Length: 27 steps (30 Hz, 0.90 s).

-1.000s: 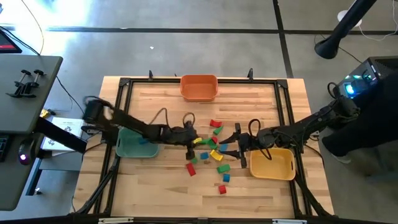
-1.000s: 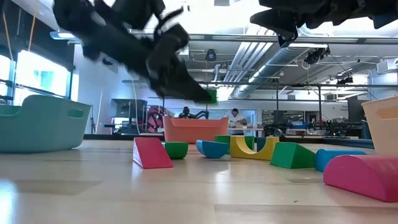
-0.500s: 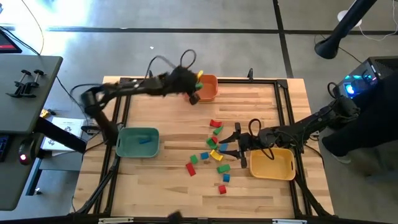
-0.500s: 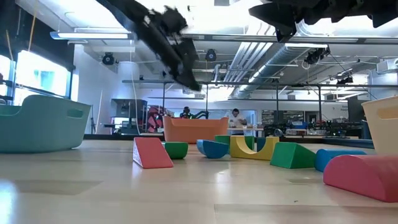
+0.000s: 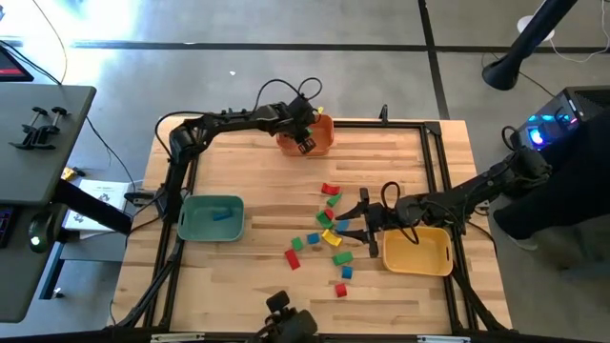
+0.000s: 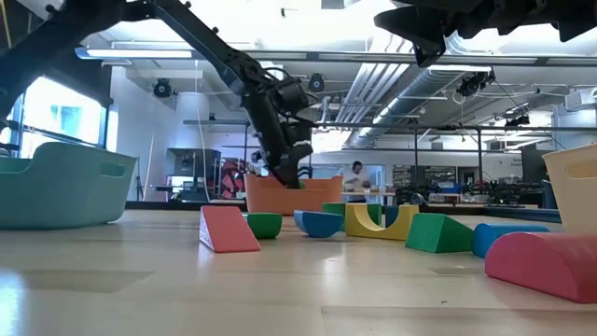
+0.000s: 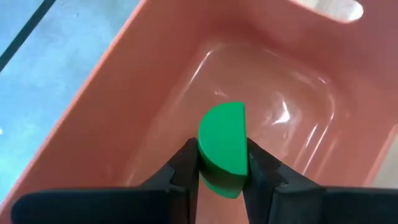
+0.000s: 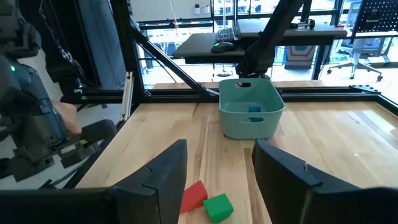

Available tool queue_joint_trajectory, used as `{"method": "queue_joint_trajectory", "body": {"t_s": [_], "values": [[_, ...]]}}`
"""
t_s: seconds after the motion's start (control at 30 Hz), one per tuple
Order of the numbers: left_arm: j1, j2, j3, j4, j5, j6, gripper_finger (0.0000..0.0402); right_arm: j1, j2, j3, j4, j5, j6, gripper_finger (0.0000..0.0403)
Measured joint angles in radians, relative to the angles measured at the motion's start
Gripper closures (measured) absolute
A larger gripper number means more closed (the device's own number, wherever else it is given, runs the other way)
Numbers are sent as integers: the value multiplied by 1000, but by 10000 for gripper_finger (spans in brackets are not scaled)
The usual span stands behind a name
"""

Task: Sort blocks by size
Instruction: Put the green half cylindrical block into the orange bin, then put the green triangle block into the yellow bin

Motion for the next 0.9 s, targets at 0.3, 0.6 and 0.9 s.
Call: {"method": "queue_joint_trajectory", "body": {"t_s": [0.3,0.6,0.9], "values": [[2,5,1,-7,-2,0,274,0,0,0,-7,9,7,226],[4,-29,0,-36,-9,4,228,0,0,0,-14,10,8,226],[-85,-236,-8,-139,-39,6,243,0,0,0,-69,10,-3,226]]}}
